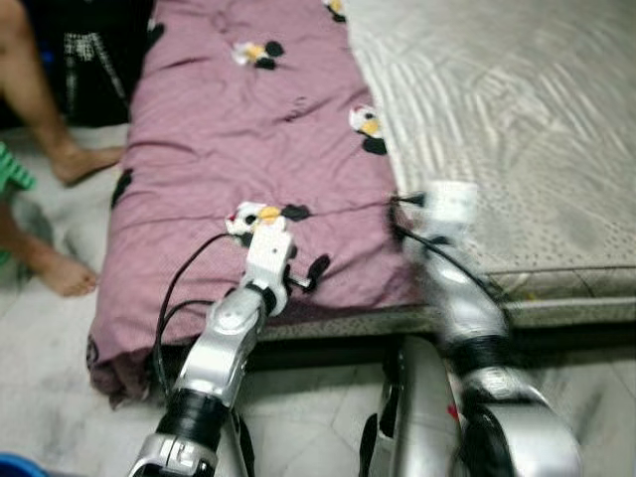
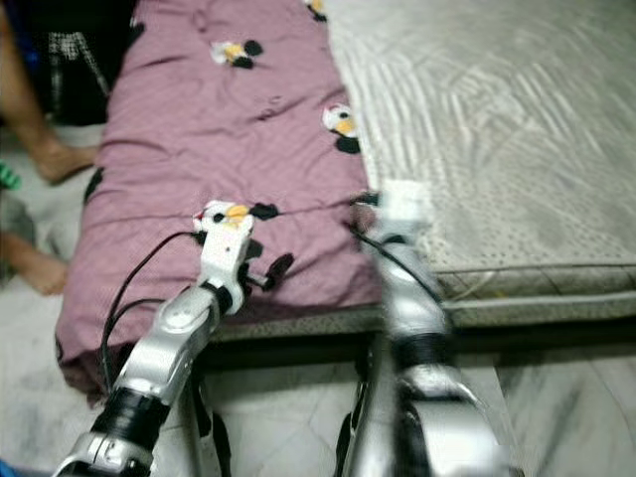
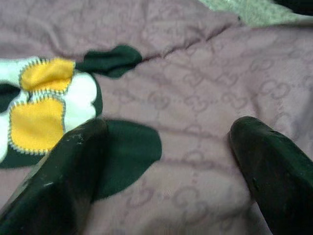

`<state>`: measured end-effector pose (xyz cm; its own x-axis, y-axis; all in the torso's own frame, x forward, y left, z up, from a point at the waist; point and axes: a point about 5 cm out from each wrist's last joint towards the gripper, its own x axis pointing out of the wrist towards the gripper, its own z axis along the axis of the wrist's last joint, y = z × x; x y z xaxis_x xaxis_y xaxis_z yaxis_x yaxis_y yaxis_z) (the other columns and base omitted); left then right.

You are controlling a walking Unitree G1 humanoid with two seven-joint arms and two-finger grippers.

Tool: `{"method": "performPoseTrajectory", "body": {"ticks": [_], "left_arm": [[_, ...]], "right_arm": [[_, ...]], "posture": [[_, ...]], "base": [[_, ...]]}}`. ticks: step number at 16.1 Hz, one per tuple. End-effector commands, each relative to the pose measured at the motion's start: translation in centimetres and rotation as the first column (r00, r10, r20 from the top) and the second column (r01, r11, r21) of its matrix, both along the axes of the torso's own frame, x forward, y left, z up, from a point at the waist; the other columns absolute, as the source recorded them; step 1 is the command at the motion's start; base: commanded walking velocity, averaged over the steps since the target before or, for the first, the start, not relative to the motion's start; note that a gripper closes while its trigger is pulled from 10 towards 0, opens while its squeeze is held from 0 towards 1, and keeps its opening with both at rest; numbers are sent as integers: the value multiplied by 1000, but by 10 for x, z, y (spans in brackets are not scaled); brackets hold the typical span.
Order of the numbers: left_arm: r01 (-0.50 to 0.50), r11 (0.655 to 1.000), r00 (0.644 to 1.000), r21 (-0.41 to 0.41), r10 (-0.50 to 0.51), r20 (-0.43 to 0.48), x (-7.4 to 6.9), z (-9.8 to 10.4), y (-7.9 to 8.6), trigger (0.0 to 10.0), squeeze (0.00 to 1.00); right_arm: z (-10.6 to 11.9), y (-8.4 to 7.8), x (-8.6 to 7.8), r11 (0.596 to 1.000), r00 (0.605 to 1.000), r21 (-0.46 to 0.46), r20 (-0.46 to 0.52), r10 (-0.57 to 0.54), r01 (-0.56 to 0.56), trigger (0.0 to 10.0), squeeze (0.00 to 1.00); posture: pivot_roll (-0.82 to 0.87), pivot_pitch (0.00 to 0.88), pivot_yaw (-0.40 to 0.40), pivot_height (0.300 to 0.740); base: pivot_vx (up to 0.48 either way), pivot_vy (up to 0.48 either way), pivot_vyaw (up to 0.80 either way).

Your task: Clean up the room

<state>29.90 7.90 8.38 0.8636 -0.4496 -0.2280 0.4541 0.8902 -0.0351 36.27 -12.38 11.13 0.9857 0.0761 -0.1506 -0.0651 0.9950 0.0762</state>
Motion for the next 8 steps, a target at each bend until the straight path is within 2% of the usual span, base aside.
{"method": "performPoseTrajectory", "body": {"ticks": [1, 2, 4, 5, 6, 7, 8], "left_arm": [[3, 1000, 1000, 8, -3, 0, -3, 1, 0, 10000, 0], [0, 1000, 1000, 7, 0, 0, -5, 2, 1, 10000, 0], [-4, 1000, 1000, 6, 4, -1, -7, 3, 1, 10000, 0], [-3, 1000, 1000, 6, 3, -3, -8, 3, 1, 10000, 0], [-2, 1000, 1000, 7, 2, -3, -8, 3, 1, 10000, 0], [1, 1000, 1000, 10, -1, -5, -7, 4, 1, 10000, 0], [1, 1000, 1000, 11, -1, -6, -7, 4, 1, 10000, 0]], "right_arm": [[-6, 13, 1, 999, 999, -5, -32, 42, -43, 10000, 0], [-11, 25, 0, 997, 995, -1, -62, 82, -82, 10000, 0], [-29, 37, -7, 992, 979, 12, -160, 129, -129, 10000, 0], [-50, 35, -16, 989, 957, -61, -266, 116, -137, 10000, 0], [-54, 33, -17, 988, 952, -82, -290, 98, -127, 10000, 0], [-62, 13, -18, 998, 939, -68, -343, -15, -9, 10000, 0], [-62, 1, -17, 996, 934, -82, -350, -72, 46, 10000, 0]], "posture": [[18, 149, -43, 517], [26, 151, -47, 517], [31, 153, -49, 517], [26, 157, -47, 517], [26, 157, -47, 517], [21, 156, -45, 517], [18, 155, -45, 517]], "base": [[0, 0, 0], [0, 0, 0], [0, 0, 0], [0, 0, 0], [0, 0, 0], [0, 0, 0], [0, 0, 0]]}}
